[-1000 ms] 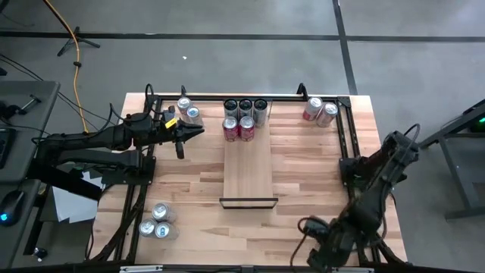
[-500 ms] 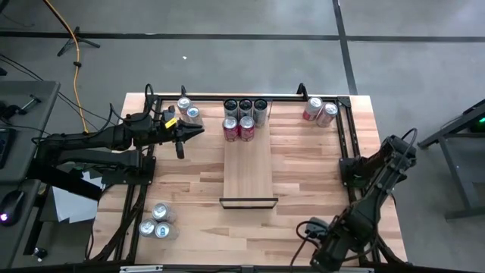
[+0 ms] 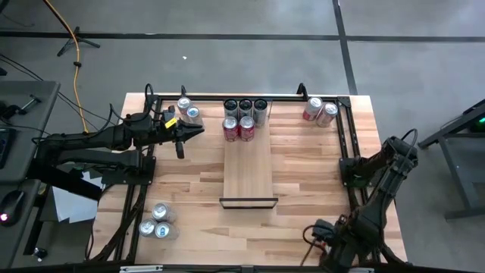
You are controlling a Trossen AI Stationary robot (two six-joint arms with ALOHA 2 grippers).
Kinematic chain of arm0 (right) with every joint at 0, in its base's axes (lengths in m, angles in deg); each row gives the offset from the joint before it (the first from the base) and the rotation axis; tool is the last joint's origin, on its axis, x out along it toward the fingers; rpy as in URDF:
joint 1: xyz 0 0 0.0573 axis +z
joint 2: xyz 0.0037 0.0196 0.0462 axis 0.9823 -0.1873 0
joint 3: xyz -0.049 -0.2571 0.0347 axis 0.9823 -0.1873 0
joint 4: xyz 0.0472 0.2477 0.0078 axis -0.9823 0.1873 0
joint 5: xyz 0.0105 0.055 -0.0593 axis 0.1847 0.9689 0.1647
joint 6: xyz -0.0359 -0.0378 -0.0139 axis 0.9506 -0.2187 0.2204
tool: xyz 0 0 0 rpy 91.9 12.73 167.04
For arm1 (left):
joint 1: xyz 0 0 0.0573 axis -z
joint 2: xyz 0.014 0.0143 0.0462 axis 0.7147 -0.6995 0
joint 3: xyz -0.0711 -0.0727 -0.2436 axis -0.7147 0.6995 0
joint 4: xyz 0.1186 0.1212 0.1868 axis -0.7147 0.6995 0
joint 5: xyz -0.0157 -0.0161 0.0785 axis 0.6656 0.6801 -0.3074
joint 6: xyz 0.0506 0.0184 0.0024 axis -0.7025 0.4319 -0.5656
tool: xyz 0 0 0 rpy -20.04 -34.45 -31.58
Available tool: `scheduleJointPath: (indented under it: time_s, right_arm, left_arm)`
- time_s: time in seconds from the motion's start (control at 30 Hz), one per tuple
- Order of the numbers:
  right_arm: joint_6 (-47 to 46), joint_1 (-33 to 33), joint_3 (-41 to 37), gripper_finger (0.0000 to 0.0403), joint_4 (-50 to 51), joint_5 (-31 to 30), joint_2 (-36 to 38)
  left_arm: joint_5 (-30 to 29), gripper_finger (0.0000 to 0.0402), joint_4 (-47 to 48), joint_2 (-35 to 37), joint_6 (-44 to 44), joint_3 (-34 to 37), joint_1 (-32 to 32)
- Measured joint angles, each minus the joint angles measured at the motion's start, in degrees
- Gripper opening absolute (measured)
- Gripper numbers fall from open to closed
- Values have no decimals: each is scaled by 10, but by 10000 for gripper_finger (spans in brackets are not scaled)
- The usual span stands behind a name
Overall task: Place canned beverage on shelf
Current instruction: Put the red-white soda can on the shelf aligned with the other red-white soda can
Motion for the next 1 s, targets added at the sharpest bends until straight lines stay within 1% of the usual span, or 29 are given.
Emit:
scheduleJointPath:
  time_s: [0.17,0.4,0.57,0.77,1.0]
  right_arm:
    - [49,35,0,364,1,-24,-25]
    - [149,45,0,364,11,-35,-64]
    - [149,44,1,364,46,-46,-79]
    - [138,44,0,364,57,-61,-79]
    - [138,44,0,364,53,-63,-79]
  left_arm:
    - [0,3,0,0,5,0,0]
    - [0,3,0,0,9,0,0]
    - [0,3,0,0,9,0,0]
    - [0,3,0,0,9,0,0]
    - [0,3,0,0,9,0,0]
